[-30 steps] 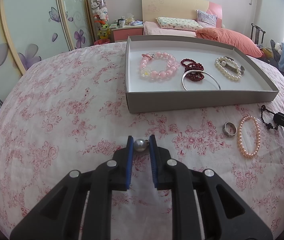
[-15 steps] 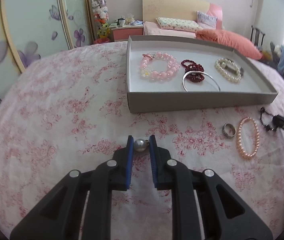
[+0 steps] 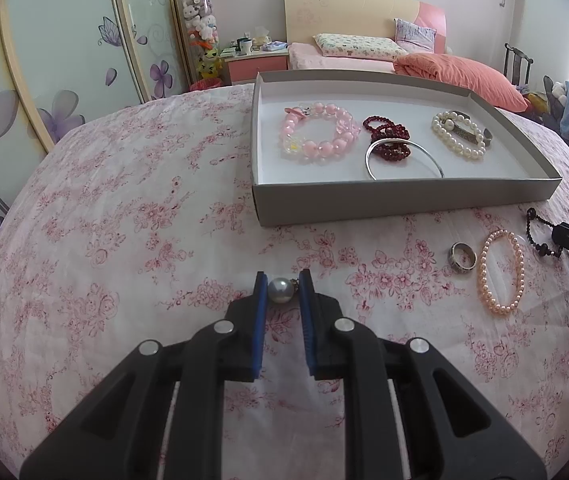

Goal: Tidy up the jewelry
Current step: 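Close right tool on the black bead bracelet while left tool holds the earring, then carry and drop the earring from left tool into the tray while right tool drops the black bracelet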

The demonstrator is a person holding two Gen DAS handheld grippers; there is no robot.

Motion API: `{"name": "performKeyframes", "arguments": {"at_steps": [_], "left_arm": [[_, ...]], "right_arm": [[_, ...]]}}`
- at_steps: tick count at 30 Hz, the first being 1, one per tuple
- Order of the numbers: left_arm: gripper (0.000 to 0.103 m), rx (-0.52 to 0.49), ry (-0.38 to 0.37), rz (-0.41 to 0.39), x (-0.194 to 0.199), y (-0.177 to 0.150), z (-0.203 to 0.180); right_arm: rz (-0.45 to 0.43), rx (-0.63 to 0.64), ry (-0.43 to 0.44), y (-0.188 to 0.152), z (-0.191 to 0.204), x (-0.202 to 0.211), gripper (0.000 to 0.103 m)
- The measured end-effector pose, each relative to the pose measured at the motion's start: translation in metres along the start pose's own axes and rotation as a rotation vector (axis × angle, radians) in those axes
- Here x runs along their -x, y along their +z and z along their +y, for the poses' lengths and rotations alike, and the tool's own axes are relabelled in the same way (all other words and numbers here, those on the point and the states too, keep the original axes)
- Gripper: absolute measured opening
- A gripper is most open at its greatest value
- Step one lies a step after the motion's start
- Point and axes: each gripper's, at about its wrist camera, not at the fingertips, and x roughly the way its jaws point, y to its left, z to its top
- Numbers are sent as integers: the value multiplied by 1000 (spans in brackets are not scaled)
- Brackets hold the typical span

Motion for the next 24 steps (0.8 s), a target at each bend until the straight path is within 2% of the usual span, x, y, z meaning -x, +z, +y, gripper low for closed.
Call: {"name": "performKeyframes", "arguments": {"at_steps": [5,10,13,17,24], "left_arm": [[17,10,-13,-1,0,0,1],[16,68,-52,-7,2,0,8],[16,65,-69,-26,7,1,7],[16,59,-96,-90,25,11,3],[16,58,-131,-259,67,45,-5]], "right_arm": [[-7,-15,24,0,-2,2,12],[-65,-37,55,0,-4,15,12],[-120,-37,91,3,-1,30,12],[-211,-43,146,15,3,56,12],[-327,-36,224,43,9,90,12]]}}
